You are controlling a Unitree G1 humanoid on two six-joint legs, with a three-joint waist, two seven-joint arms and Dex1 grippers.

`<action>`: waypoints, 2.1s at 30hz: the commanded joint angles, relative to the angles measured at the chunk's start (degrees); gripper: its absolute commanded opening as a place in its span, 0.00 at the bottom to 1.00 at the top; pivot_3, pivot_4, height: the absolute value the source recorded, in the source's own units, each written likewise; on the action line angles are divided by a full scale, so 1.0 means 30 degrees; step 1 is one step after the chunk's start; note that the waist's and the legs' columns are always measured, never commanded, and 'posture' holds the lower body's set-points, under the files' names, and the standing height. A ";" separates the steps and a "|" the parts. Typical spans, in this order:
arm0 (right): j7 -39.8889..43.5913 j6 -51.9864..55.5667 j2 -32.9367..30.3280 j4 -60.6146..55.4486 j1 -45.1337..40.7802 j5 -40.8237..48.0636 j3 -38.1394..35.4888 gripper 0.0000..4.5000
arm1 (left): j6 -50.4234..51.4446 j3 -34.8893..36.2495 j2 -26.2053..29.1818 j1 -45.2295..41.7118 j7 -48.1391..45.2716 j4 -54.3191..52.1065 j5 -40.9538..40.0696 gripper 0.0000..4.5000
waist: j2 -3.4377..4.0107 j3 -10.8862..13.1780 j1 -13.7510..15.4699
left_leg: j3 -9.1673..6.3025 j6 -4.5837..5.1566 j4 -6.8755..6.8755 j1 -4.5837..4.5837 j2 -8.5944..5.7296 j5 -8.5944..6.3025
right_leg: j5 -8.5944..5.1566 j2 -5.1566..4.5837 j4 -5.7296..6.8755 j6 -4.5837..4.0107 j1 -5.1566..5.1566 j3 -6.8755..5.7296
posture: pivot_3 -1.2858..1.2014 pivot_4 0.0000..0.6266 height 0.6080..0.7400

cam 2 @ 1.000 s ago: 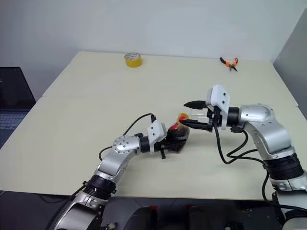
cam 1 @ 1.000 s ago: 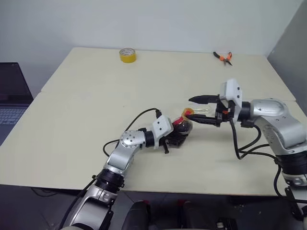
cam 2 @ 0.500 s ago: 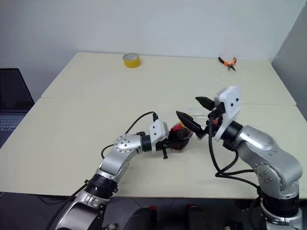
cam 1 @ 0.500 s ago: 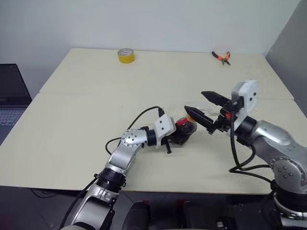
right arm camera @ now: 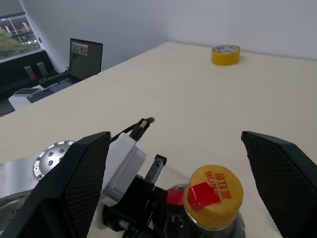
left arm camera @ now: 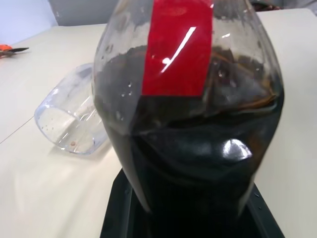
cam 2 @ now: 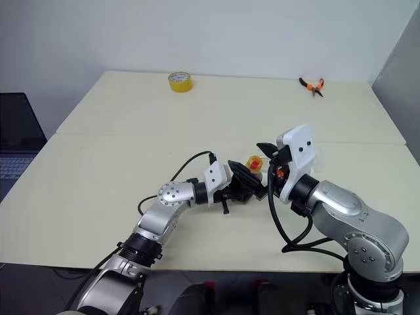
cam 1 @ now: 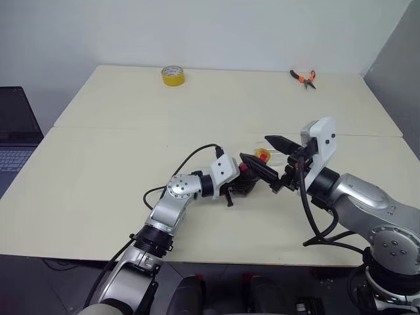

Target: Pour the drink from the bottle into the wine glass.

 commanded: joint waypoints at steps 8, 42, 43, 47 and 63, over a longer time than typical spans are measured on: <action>-0.0283 -0.0515 -0.0562 -0.0063 0.0085 -0.1343 0.1303 0.79 | -0.0785 0.0327 -0.0144 -0.0612 0.0203 -0.0252 -0.0145 0.14 | 0.0000 0.0000 -0.0002 | 0.0000 0.0000 0.0000 -0.0001 -0.0001 0.0000 | 0.0000 0.0000 -0.0002 0.0000 0.0000 0.0001 | 0.52 0.24 1.00; 0.0444 -0.1425 -0.0295 0.0793 0.1121 -0.2650 0.1032 0.75 | -0.0877 0.0353 -0.0178 -0.0538 0.0448 -0.0199 -0.0107 0.14 | 0.0000 0.0000 -0.0002 | -0.0001 0.0000 -0.0001 0.0001 0.0000 0.0000 | 0.0000 0.0002 -0.0004 0.0001 0.0000 0.0000 | 0.52 0.24 1.00; 0.0399 -0.1434 -0.0292 0.0866 0.1112 -0.2730 0.1018 0.75 | -0.0880 0.0355 -0.0184 -0.0540 0.0455 -0.0195 -0.0106 0.14 | 0.0000 0.0000 -0.0001 | -0.0001 0.0000 -0.0001 0.0001 0.0000 0.0000 | 0.0000 0.0002 -0.0004 0.0001 0.0000 -0.0001 | 0.52 0.24 1.00; 0.0345 -0.1475 -0.0175 0.0993 0.0995 -0.2746 0.0871 0.75 | -0.0847 0.0357 -0.0169 -0.0502 0.0441 -0.0269 -0.0128 0.14 | -0.0001 0.0000 -0.0002 | -0.0001 0.0000 -0.0001 0.0000 -0.0001 0.0000 | -0.0001 0.0002 -0.0005 0.0001 0.0000 0.0000 | 0.52 0.24 1.00; 0.1208 -0.1989 -0.0262 0.1472 0.0971 -0.2938 0.0669 0.28 | -0.0701 0.0339 -0.0100 -0.0361 0.0533 -0.0475 -0.0153 0.14 | -0.0001 0.0000 -0.0003 | -0.0001 0.0000 -0.0002 -0.0001 0.0000 0.0000 | 0.0000 0.0002 -0.0005 0.0001 -0.0001 -0.0001 | 0.52 0.24 1.00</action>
